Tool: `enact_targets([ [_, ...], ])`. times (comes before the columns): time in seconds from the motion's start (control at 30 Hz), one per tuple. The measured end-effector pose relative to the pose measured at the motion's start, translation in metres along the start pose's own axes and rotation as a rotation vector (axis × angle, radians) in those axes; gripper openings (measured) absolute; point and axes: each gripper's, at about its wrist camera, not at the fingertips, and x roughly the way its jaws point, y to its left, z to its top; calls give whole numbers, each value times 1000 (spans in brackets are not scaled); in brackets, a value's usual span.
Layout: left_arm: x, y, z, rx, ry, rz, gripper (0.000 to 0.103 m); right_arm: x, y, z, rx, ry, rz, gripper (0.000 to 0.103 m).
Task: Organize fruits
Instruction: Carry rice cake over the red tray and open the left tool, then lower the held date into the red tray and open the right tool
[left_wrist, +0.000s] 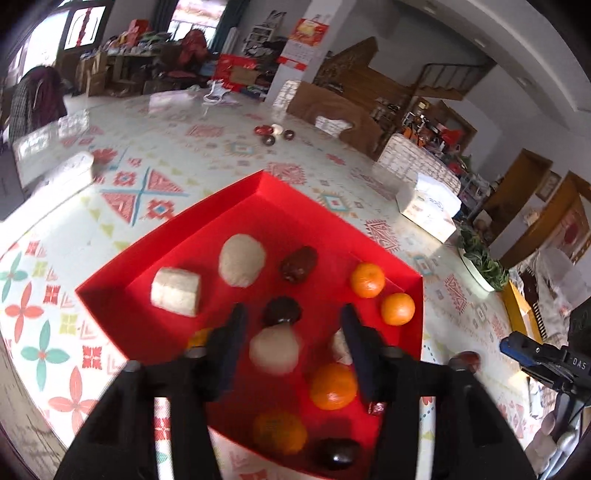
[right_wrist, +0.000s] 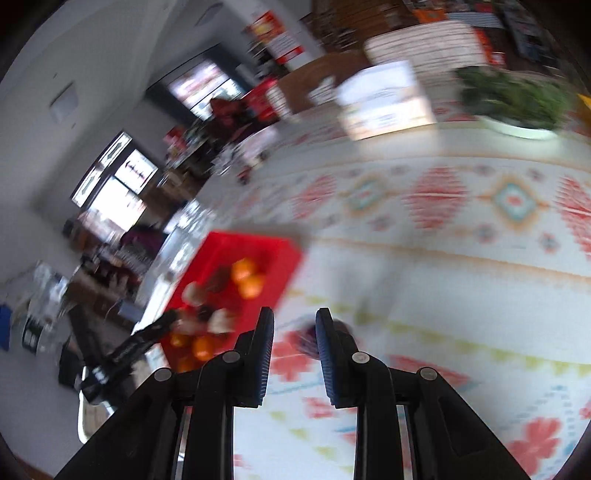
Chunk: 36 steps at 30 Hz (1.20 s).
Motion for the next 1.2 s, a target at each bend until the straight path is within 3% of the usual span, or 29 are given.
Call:
enact_targets([
  [0.17, -19, 9, 0, -6, -41, -11, 71, 50, 52, 2, -85, 86, 19, 26],
  [0.33, -37, 19, 3, -14, -88, -22, 76, 79, 73, 4, -126, 96, -20, 26],
  [0.43, -44, 29, 5, -27, -104, -28, 78, 78, 74, -2, -182, 70, -119, 31],
  [0.47, -45, 32, 5, -30, -109, -32, 78, 76, 71, -8, -201, 69, -145, 36],
  [0.57, -46, 39, 6, -44, -115, -42, 79, 72, 58, -24, -234, 94, -173, 44],
  [0.83, -40, 34, 2, -41, -90, -73, 79, 95, 42, -42, -272, 170, -217, 44],
  [0.97, -45, 29, 2, -33, -101, -75, 79, 93, 52, -54, -329, 156, -269, 40],
  [1.07, -45, 26, 1, -28, -103, -85, 79, 88, 56, -60, -335, 159, -261, 38],
  [1.2, -47, 27, 1, -32, -107, -93, 79, 69, 71, -49, -342, 99, -243, 37],
])
